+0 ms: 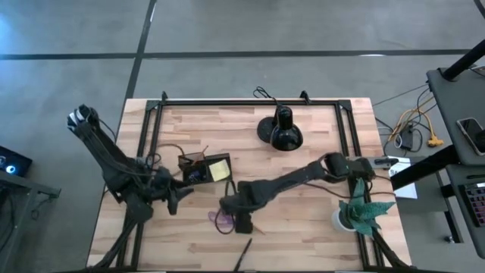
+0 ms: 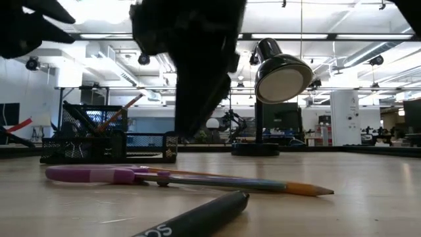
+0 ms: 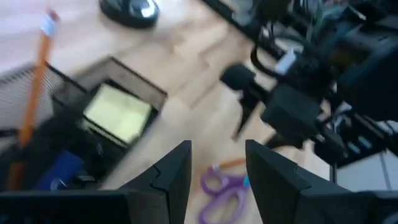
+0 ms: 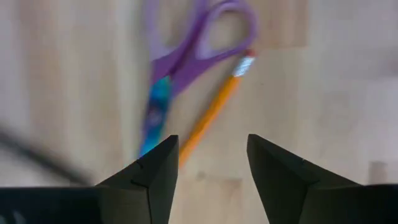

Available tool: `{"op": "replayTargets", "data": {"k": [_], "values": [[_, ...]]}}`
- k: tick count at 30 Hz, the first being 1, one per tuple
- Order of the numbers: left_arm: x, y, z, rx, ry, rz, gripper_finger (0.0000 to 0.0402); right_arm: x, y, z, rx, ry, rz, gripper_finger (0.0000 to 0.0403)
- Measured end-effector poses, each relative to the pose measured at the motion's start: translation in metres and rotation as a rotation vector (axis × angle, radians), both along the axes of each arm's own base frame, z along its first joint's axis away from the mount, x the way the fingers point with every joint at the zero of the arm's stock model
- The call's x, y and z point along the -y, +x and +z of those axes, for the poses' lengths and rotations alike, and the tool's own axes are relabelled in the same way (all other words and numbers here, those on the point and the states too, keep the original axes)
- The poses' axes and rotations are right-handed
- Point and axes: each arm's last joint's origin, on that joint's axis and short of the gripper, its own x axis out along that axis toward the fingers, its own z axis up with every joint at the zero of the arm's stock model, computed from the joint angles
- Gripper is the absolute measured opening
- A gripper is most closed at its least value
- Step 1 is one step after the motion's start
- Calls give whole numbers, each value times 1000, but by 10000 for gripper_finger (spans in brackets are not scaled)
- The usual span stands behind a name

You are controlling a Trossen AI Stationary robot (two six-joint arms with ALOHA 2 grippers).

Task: Pick and place office supplies into organizer
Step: Put the yellow pencil into the black desk organizer

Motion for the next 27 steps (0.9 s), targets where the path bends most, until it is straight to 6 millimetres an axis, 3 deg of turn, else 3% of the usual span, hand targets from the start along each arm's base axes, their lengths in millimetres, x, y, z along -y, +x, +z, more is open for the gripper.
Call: {"op": "replayTargets", "data": {"k": [7,12,18,23,27], "values": [[24,10,-3,-63,-3,-74,132,-11,-10,-34,44,-51,-320,182],[34,15,6,-66,22,-106,132,-13,-10,-45,95,5,-426,182],[36,17,15,-52,18,-115,132,-20,-10,-39,106,-43,-455,176],[37,17,18,-50,28,-125,132,-32,-6,-18,164,-74,-406,175],[37,17,18,-50,27,-127,132,-34,-7,-27,145,-83,-408,176]]}}
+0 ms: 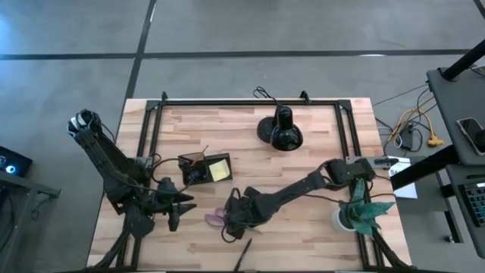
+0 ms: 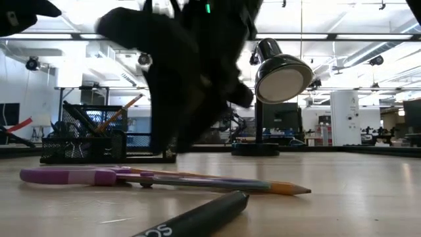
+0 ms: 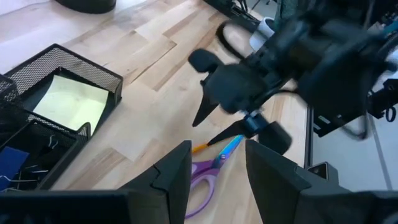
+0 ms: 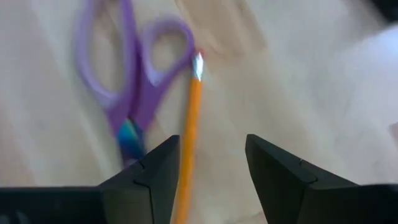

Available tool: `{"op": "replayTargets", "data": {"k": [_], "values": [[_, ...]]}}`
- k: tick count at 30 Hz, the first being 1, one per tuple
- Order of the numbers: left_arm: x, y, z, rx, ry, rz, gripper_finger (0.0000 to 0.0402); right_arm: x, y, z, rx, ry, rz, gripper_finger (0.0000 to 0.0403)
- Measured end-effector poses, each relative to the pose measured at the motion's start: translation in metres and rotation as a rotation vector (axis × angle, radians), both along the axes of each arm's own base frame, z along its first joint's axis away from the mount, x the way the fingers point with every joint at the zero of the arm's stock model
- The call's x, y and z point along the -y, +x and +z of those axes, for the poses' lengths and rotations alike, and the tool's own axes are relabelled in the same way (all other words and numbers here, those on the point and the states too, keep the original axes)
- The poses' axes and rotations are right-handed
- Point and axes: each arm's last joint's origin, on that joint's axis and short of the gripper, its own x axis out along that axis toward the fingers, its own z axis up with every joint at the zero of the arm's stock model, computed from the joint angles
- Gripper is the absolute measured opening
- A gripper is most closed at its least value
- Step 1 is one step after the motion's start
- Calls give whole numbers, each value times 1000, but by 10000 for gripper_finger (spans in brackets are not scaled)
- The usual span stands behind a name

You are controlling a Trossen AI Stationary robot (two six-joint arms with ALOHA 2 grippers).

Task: Pick and place office supplies into organizer
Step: Put the yellow pencil into the black desk organizer

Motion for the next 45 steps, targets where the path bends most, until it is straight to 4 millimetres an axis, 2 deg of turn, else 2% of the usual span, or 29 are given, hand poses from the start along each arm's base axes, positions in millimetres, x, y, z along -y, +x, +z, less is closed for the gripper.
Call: {"op": "replayTargets", "data": {"k": [5,12,16,22,26,32,38,45], "values": [[0,0,-1,-9,-5,-8,132,-3,-1,-18,-26,12,-4,175],[0,0,-1,-12,-8,-11,132,-3,0,-24,-19,7,-6,164],[0,0,-2,-13,-6,-11,132,0,-1,-29,-34,-13,28,123],[0,-1,-2,-18,-1,-11,132,7,-5,-39,-65,-58,108,23],[0,-1,-3,-20,3,-11,132,14,-1,-38,-61,-44,115,16],[-1,-1,-7,-29,13,-10,132,27,13,-22,-9,-29,111,13],[-2,-2,-9,-35,19,-10,132,31,18,-1,48,-43,157,11],[-3,-3,-10,-50,32,-13,132,12,7,35,111,-11,262,11]]}}
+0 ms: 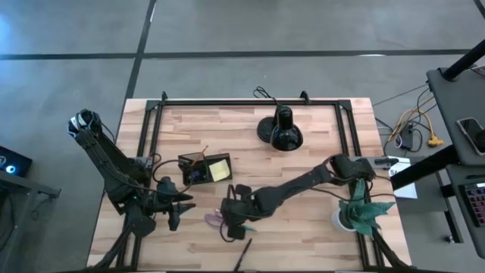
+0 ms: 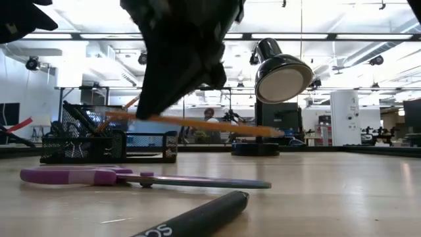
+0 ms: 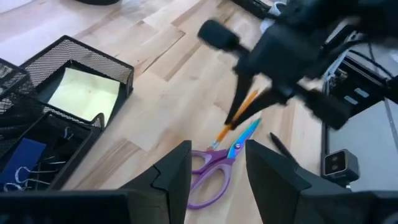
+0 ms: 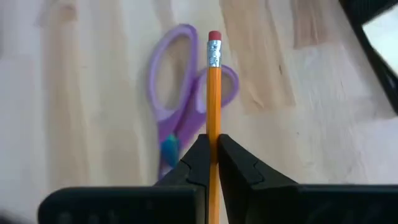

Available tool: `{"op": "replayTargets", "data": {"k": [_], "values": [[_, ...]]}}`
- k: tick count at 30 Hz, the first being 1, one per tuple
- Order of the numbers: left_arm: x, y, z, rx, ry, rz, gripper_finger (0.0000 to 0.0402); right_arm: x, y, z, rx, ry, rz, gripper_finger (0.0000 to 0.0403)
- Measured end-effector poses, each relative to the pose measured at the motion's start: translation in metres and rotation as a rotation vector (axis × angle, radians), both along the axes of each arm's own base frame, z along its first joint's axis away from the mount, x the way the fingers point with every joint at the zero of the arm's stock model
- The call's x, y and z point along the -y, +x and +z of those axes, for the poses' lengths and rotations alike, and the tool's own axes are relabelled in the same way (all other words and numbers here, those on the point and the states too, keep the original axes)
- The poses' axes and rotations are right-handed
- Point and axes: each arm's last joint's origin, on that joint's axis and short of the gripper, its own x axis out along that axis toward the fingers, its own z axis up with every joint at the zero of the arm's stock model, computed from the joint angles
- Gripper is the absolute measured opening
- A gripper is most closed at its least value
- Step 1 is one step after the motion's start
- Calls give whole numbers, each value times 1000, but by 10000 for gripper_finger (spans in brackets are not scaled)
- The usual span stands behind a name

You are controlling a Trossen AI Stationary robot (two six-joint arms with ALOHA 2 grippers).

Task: Pick and place office supplies into organizer
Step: Put the yellow pencil into the black desk organizer

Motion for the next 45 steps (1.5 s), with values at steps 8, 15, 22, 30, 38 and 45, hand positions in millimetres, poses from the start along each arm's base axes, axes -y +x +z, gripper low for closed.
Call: {"op": "replayTargets", "data": {"k": [8,15,22,30,38,45], "values": [[-11,-8,6,-14,13,60,132,3,2,37,198,-57,-76,7],[-39,-33,47,105,86,108,132,55,39,76,602,-79,-201,6],[-44,-39,26,-17,-10,90,132,98,24,44,180,-75,-66,8],[-28,-28,-22,-89,-31,224,132,94,-4,-2,-144,52,-5,29],[-14,-19,-33,-85,-44,228,132,81,-13,-19,-204,85,23,101],[-11,-16,-38,-96,-21,233,132,69,-24,-34,-235,-3,5,83]]}}
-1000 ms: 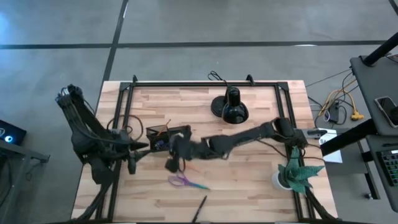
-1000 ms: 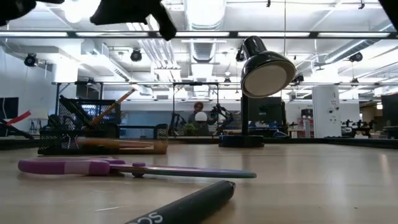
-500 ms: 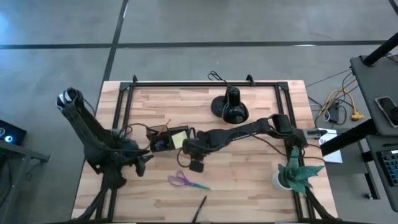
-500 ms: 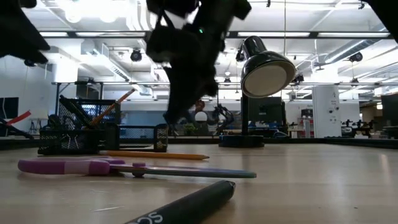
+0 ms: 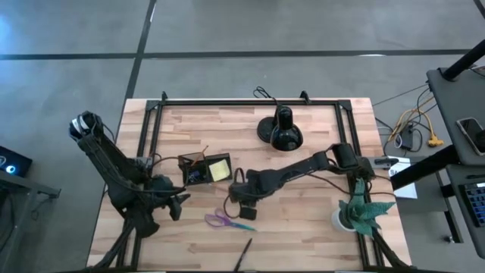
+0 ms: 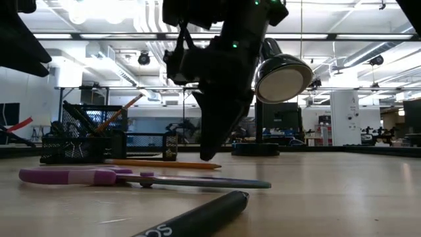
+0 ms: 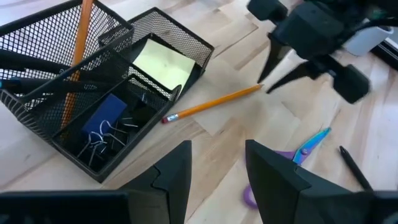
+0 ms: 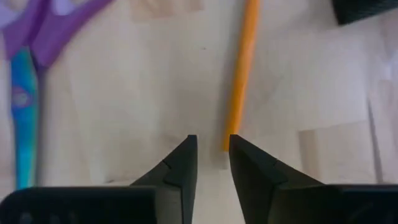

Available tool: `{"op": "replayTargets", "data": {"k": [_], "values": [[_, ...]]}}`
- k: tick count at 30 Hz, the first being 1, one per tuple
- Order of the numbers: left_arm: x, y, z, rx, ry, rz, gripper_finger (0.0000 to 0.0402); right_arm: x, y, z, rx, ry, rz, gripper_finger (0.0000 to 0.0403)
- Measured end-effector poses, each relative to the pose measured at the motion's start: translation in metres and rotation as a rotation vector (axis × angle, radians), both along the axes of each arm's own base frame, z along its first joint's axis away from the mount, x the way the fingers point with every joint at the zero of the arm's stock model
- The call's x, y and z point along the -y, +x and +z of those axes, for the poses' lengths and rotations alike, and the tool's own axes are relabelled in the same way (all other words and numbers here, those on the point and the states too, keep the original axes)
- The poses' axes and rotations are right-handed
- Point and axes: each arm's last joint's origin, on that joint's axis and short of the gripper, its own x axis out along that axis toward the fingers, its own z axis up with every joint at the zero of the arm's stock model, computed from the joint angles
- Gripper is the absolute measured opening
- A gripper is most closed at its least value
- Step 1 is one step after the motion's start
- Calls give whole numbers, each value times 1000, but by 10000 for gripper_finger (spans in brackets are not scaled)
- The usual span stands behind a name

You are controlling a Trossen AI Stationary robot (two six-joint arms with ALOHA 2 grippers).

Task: Pick and place office supplies into organizer
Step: Put the yellow pencil into the black desk organizer

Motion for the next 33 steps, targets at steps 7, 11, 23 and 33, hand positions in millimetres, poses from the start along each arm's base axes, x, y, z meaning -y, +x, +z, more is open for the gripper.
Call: {"op": "replayTargets", "data": {"k": [7,11,23,33], "values": [[-4,0,-4,-2,5,9,132,10,-2,-16,29,23,-90,51],[-4,0,-4,5,10,11,132,13,-5,-21,25,45,-91,27],[-5,1,-21,45,-27,21,132,4,-14,-45,103,-3,70,10],[-7,-1,-41,30,-92,-2,132,3,-16,-55,149,13,110,9]]}}
